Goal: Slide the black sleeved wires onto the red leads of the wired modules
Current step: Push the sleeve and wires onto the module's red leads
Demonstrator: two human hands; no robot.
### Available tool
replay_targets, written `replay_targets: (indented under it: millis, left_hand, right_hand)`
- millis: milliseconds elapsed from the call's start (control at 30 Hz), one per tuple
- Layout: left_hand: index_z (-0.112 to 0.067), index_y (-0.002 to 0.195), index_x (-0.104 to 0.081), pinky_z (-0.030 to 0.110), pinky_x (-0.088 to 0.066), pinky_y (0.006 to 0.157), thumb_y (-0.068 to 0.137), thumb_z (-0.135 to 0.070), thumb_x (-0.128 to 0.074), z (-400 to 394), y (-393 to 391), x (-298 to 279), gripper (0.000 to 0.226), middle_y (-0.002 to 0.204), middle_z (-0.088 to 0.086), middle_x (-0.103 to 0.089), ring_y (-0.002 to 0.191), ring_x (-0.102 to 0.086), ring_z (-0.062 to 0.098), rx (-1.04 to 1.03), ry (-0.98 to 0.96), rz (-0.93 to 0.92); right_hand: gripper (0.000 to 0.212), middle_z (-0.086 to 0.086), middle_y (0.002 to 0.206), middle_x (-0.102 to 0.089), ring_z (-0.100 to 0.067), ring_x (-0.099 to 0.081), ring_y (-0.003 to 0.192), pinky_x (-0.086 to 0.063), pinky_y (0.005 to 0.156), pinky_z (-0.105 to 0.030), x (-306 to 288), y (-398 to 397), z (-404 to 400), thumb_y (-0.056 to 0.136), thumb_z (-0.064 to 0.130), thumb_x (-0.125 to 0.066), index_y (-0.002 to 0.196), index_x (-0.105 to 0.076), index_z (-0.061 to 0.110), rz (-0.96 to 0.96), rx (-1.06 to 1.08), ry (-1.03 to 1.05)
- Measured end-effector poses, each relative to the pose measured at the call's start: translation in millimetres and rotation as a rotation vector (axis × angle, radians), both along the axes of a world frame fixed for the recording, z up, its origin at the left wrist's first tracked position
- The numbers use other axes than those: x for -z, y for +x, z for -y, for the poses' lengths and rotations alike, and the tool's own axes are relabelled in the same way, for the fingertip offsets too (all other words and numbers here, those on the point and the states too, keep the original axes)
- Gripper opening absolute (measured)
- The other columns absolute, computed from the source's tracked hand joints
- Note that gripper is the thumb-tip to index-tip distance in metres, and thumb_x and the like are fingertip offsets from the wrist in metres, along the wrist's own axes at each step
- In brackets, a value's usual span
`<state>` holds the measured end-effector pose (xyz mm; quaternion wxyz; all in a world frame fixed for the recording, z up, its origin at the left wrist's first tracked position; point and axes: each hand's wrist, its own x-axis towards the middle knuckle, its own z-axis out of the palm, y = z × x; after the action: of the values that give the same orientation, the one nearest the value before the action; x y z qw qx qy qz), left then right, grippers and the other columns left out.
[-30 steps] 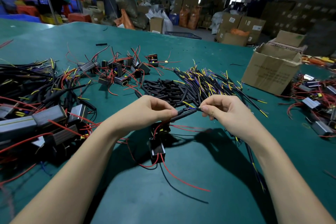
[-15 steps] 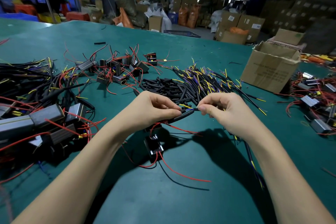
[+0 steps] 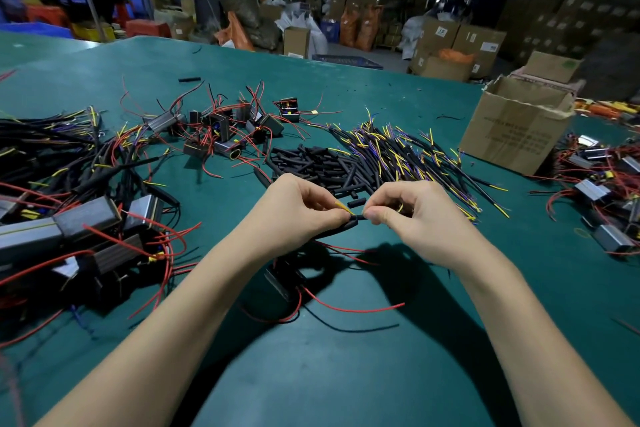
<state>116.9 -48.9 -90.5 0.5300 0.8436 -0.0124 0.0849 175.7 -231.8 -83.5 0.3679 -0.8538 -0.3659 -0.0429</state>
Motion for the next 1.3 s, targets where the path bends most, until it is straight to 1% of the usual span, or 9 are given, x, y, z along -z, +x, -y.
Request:
replay_targets:
  millis: [200,267,400,700,867,967,1067,1200,1300]
  left_hand:
    - [-0.016,0.07,-0.076,0.012,-0.027,0.042,0.077,-0.025,-0.075,1.4,2.3,5.5,0.011,0.042,-0.005,-0.046,0.041,-0.032,0.006,-0.054,0.198,0.046]
    - [-0.019,0.077,-0.078,0.017,-0.035,0.049,0.078,-0.03,-0.075,-2.0,2.1,3.9,0.011,0.053,0.001,-0.06,0.049,-0.039,0.006,-0.031,0.235,0.041]
    - [-0.027,0.084,-0.076,0.018,-0.047,0.072,0.079,-0.038,-0.073,-17.5,-2.3,-5.5,0.012,0.077,-0.01,-0.073,0.071,-0.063,0.004,0.05,0.244,-0.019]
    - [-0.016,0.08,-0.078,0.004,-0.039,0.058,0.078,-0.02,-0.077,-11.1,2.7,3.1,0.004,0.063,-0.013,-0.067,0.055,-0.053,-0.009,0.004,0.232,0.111]
    - [-0.02,0.087,-0.076,0.016,-0.048,0.07,0.081,-0.019,-0.074,-15.5,3.7,3.7,0.007,0.078,-0.007,-0.074,0.068,-0.06,-0.002,0.015,0.068,0.093]
    - [-0.018,0.091,-0.075,0.018,-0.048,0.073,0.081,-0.014,-0.074,-18.6,2.8,3.0,0.011,0.083,-0.003,-0.075,0.072,-0.061,0.001,0.057,-0.043,0.08]
    - [-0.014,0.092,-0.075,0.011,-0.046,0.07,0.083,-0.013,-0.071,-17.5,2.9,2.4,0.009,0.079,-0.005,-0.074,0.069,-0.06,-0.003,0.075,-0.134,0.097]
    - [-0.016,0.097,-0.072,0.005,-0.045,0.076,0.093,-0.023,-0.058,-26.0,7.8,3.1,0.017,0.095,-0.002,-0.073,0.084,-0.064,-0.004,-0.109,-0.334,0.206]
    - [-0.023,0.105,-0.067,0.01,-0.046,0.065,0.098,-0.038,-0.044,-31.0,14.6,7.9,0.029,0.098,-0.006,-0.071,0.077,-0.063,-0.006,-0.184,-0.471,0.049]
  right_hand:
    - [0.011,0.011,0.066,-0.063,0.001,-0.053,0.064,-0.036,0.062,-0.007,4.6,-2.1,-7.3,0.086,0.011,-0.067,0.077,-0.07,0.017,0.029,0.021,-0.07]
    - [0.012,0.011,0.064,-0.062,0.004,-0.052,0.061,-0.036,0.06,-0.006,5.5,-1.4,-7.6,0.086,0.01,-0.067,0.076,-0.07,0.017,0.027,0.029,-0.062]
    - [0.019,0.015,0.056,-0.059,0.002,-0.047,0.051,-0.033,0.054,-0.009,4.0,6.4,2.3,0.086,0.01,-0.067,0.072,-0.066,0.022,-0.015,0.078,0.055]
    - [0.018,0.009,0.063,-0.062,-0.002,-0.046,0.055,-0.035,0.055,-0.015,7.4,11.8,7.8,0.087,0.01,-0.066,0.075,-0.067,0.022,-0.077,0.099,0.094]
    - [0.015,0.004,0.077,-0.063,-0.01,-0.051,0.066,-0.037,0.063,-0.008,5.0,3.5,1.4,0.081,0.017,-0.074,0.095,-0.072,0.024,0.021,0.067,0.063]
    - [0.013,0.004,0.073,-0.058,-0.012,-0.047,0.065,-0.034,0.061,-0.009,2.3,1.4,-3.5,0.079,0.019,-0.076,0.091,-0.072,0.024,0.114,0.072,0.068]
    - [0.009,0.013,0.072,-0.057,-0.004,-0.049,0.068,-0.037,0.075,-0.024,0.8,-1.7,-7.7,0.08,0.019,-0.076,0.082,-0.068,0.023,0.189,0.064,0.099]
    - [0.008,0.014,0.086,-0.055,-0.01,-0.043,0.092,-0.019,0.08,-0.031,-11.8,-5.9,-11.8,0.076,0.035,-0.07,0.081,-0.071,0.028,0.479,0.153,0.089]
    - [0.008,0.008,0.085,-0.043,-0.014,-0.038,0.091,-0.013,0.074,-0.029,-28.8,-6.7,-11.9,0.072,0.039,-0.072,0.079,-0.073,0.034,0.657,0.216,0.09]
